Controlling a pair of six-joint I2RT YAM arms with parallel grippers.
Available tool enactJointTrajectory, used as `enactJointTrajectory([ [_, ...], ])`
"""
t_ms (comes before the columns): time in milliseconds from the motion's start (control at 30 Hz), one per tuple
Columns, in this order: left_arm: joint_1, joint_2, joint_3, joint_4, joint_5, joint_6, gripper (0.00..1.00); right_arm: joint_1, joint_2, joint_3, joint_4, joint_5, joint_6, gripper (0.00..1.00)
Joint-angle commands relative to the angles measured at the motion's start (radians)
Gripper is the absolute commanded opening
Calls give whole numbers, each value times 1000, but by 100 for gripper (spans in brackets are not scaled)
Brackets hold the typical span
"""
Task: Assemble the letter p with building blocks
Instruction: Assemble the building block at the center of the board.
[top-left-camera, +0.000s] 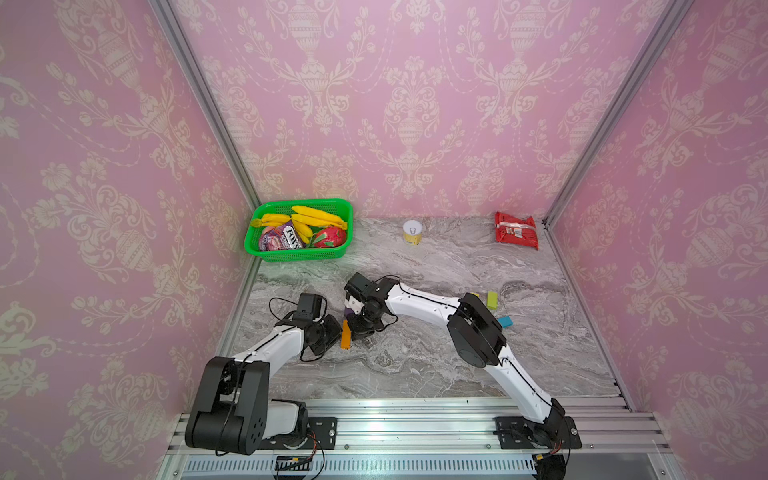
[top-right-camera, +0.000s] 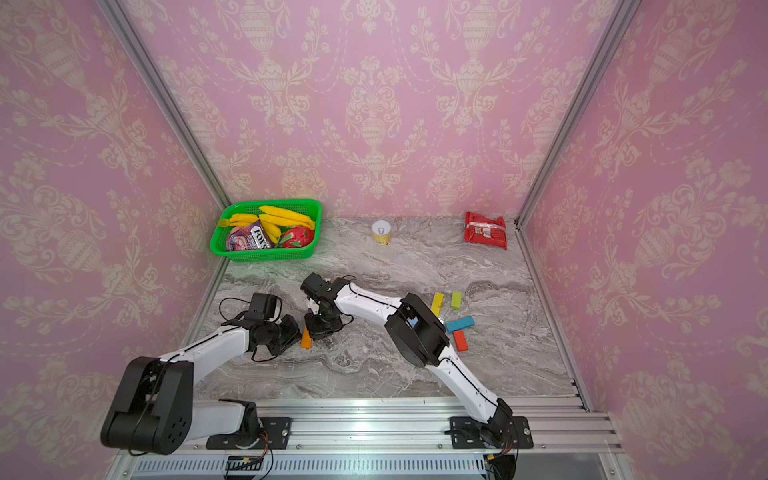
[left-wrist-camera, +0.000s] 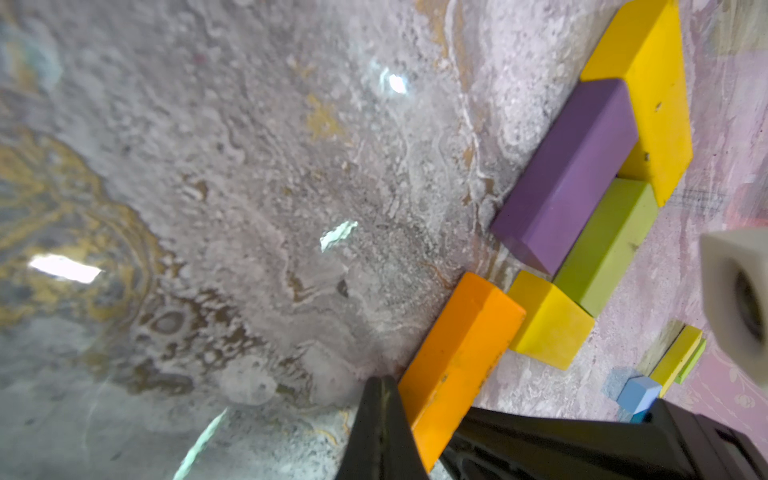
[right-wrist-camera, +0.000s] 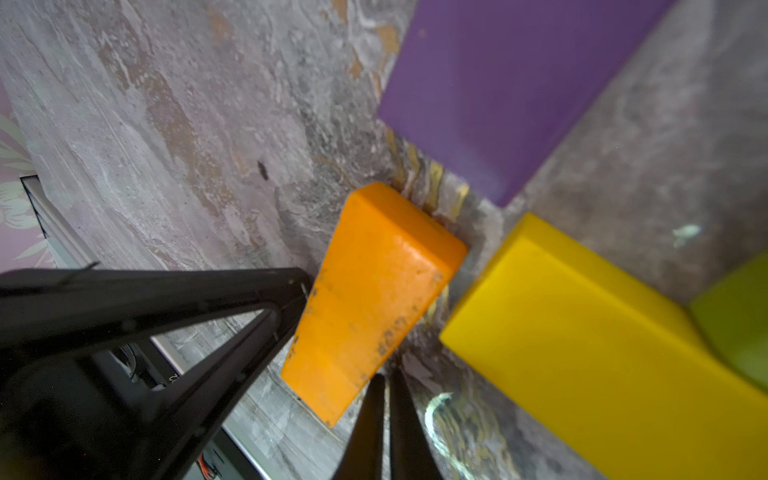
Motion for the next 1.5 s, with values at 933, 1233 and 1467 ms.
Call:
enactJointTrajectory([
  [933, 12, 88, 44, -20, -30, 26, 0, -27, 57, 83, -31, -4, 9, 10],
  [1233, 13, 104, 45, -13, -24, 28, 0, -30, 56, 82, -33, 0, 12, 9],
  [1467, 13, 118, 51, -6, -17, 29, 0, -33, 54, 83, -36, 2, 12, 10],
])
